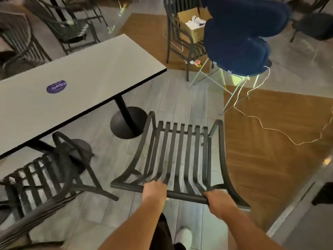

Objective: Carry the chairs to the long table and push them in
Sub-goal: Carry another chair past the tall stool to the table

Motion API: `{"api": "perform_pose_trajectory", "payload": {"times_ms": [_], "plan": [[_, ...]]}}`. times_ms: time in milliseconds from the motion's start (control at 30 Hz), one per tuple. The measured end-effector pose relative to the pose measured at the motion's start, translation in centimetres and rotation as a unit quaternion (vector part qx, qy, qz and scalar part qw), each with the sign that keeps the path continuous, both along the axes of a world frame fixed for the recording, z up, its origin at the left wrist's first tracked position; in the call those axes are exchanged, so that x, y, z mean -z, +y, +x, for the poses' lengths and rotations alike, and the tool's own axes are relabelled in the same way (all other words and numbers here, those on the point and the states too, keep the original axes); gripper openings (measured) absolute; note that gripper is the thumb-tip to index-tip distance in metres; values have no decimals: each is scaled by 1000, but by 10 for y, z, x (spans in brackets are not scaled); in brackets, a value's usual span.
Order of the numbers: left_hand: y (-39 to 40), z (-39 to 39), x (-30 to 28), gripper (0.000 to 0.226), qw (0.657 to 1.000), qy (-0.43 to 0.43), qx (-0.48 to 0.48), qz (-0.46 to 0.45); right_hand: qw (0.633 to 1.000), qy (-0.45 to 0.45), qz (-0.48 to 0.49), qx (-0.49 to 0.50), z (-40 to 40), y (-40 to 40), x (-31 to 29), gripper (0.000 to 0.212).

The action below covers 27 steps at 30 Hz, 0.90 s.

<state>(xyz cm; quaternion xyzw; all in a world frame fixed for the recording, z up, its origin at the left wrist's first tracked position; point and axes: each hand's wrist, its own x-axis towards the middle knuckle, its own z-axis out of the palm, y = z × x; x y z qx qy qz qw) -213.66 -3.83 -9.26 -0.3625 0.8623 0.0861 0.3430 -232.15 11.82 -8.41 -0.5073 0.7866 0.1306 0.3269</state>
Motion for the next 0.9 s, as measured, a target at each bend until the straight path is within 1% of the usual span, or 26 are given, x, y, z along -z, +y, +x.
{"api": "perform_pose_trajectory", "payload": {"times_ms": [200, 367, 567, 767, 900], "plan": [[9, 15, 1, 22, 994, -21, -102, 35, 994, 32, -11, -99, -12, -39, 0, 36], [-2, 24, 3, 26, 987, -16, -150, 46, 984, 62, -18, -166, -19, -91, 1, 38], [-48, 42, 11, 24, 975, 35, -215, 46, 976, 63, -16, -210, -18, -167, 4, 42], [-104, 34, 18, 27, 966, 31, -247, 66, 969, 69, -1, -235, -25, -232, 8, 43], [-135, 20, 18, 25, 964, 31, -254, 77, 969, 75, -3, -236, -38, -268, 8, 42]]}}
